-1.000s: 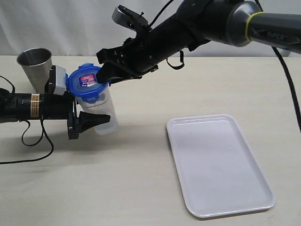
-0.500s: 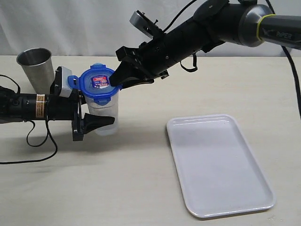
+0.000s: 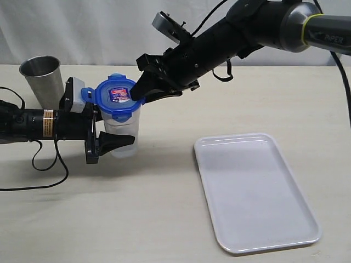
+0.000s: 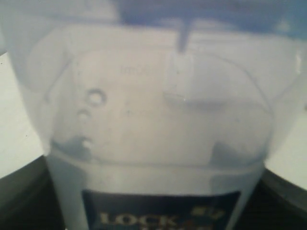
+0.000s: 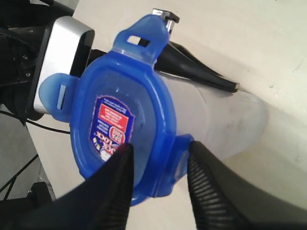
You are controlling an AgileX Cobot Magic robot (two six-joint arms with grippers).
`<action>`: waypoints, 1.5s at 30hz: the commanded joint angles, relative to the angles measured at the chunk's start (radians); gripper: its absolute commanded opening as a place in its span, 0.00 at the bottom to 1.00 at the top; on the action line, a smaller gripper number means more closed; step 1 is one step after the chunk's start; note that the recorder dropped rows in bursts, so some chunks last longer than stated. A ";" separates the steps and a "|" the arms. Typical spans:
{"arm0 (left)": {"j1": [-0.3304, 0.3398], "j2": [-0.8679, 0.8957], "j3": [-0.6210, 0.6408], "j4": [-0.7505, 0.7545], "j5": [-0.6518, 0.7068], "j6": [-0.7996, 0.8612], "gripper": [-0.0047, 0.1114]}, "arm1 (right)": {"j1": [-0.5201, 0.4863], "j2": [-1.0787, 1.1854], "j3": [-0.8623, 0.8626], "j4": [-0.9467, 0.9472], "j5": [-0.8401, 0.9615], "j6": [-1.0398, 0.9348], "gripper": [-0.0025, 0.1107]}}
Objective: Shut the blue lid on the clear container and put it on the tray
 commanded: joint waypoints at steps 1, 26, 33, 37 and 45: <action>-0.008 -0.002 -0.004 -0.011 -0.034 -0.029 0.43 | 0.000 0.046 0.028 -0.255 -0.009 -0.016 0.31; -0.008 -0.004 -0.004 0.076 -0.034 -0.027 0.04 | 0.005 -0.053 -0.032 -0.389 0.022 0.021 0.31; -0.008 -0.004 -0.004 0.070 -0.034 0.103 0.04 | 0.005 -0.187 -0.076 -0.403 0.056 0.012 0.31; -0.008 -0.004 -0.004 0.028 -0.034 0.128 0.04 | 0.005 -0.233 -0.067 -0.271 0.129 0.004 0.36; -0.008 -0.004 -0.004 0.014 -0.034 0.131 0.04 | 0.150 -0.231 0.059 -0.459 -0.089 0.117 0.39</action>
